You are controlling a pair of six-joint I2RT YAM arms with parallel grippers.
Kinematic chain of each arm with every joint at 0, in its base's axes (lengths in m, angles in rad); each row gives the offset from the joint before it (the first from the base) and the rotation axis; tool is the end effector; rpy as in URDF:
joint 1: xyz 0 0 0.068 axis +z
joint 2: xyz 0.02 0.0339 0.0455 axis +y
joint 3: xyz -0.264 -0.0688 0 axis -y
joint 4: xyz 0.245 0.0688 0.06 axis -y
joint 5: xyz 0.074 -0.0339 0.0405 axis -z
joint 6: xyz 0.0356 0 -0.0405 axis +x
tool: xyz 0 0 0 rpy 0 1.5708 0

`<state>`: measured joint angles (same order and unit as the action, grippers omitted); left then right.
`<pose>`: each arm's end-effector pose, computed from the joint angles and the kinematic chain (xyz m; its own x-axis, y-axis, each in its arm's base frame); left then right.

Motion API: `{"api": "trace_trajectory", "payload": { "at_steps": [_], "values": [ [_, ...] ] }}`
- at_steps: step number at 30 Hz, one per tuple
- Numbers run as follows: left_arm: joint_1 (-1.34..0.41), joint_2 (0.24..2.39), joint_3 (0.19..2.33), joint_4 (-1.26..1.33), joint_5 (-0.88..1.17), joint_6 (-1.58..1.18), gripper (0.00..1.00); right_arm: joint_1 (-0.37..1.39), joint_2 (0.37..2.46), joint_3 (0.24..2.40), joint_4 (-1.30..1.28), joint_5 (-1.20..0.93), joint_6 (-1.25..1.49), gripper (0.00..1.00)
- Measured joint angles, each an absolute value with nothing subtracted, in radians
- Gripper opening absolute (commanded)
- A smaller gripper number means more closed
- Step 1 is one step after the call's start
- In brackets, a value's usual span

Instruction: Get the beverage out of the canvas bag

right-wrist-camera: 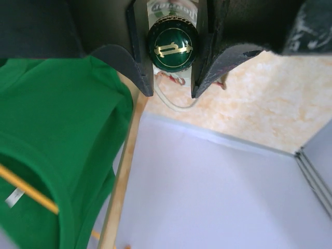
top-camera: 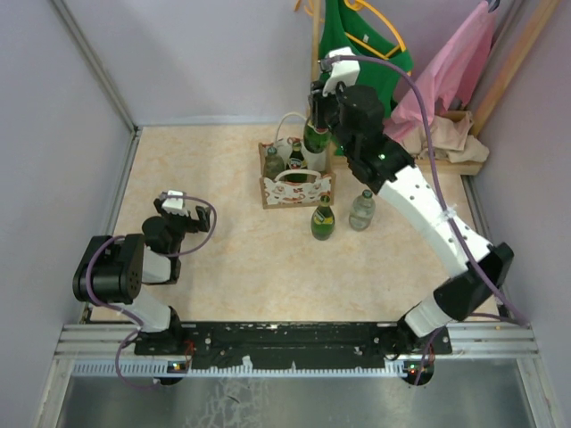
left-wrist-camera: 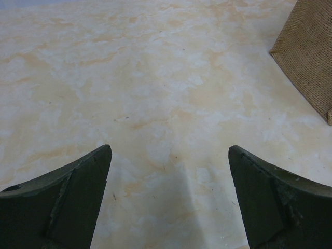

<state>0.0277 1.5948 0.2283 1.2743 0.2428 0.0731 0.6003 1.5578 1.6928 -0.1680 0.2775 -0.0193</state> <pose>0.2430 -0.0018 0.1397 -0.0763 0.0688 -0.9947 0.2186 0.9745 0.0506 0.3021 0.1950 0.4663 -0.0211 -0.0369 -0.9991 -0.3178 0.9477 -0.0283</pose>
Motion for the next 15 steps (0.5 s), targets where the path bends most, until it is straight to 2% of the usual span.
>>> {"api": "trace_trajectory", "payload": {
  "at_steps": [6, 15],
  "values": [
    [0.028, 1.595, 0.228, 1.274, 0.243, 0.073, 1.0, 0.675, 1.347, 1.612, -0.174, 0.374, -0.051, 0.0],
    [0.028, 1.595, 0.228, 1.274, 0.243, 0.073, 1.0, 0.705, 1.066, 1.361, -0.214, 0.679, -0.024, 0.0]
  ]
}}
